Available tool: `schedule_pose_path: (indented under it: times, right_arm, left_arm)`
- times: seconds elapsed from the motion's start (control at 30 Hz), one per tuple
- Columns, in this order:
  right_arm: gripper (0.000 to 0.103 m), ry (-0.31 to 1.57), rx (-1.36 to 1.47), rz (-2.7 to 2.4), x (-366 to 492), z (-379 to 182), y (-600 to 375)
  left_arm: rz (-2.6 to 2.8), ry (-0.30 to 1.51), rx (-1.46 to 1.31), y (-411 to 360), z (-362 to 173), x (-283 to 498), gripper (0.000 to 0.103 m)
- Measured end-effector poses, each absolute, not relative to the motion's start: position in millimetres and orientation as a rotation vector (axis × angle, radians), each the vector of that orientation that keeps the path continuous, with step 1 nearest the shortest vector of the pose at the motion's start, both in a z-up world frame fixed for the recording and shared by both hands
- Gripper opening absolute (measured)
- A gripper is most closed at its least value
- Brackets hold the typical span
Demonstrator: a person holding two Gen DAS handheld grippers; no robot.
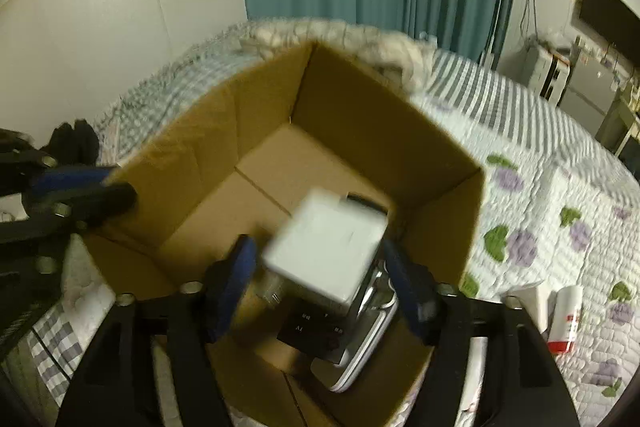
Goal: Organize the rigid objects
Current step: 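Lower the white charger into the box with the right tool and release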
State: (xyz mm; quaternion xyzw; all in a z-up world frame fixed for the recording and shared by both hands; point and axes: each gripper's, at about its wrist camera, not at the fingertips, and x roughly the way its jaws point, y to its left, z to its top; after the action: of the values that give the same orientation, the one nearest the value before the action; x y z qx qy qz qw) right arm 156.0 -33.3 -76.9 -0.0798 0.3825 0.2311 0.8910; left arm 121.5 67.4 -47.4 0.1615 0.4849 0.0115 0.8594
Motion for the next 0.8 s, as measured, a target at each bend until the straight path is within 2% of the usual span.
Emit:
schedule_pose_path:
  times: [0.03,0.5,0.67,0.8]
  right_arm:
    - [0.093,0.763,-0.167,0.465,152.0,-68.9,-38.1]
    - [0.095,0.602,-0.137,0.223,128.5,20.2,-147.5]
    - [0.095,0.603,-0.124,0.145,122.1,17.9,-180.4]
    - [0.095,0.658,-0.121,0.109,119.9,-13.2,-194.7]
  left_arm:
    - [0.029,1.017,0.345,67.0,-47.5,121.3,0.007]
    - [0.029,1.022,0.335,69.7,-45.0,119.9,0.007]
    - [0.032,1.023,0.338,69.2,-45.0,120.1,0.007]
    - [0.032,1.02,0.336,69.2,-44.7,119.6,0.007]
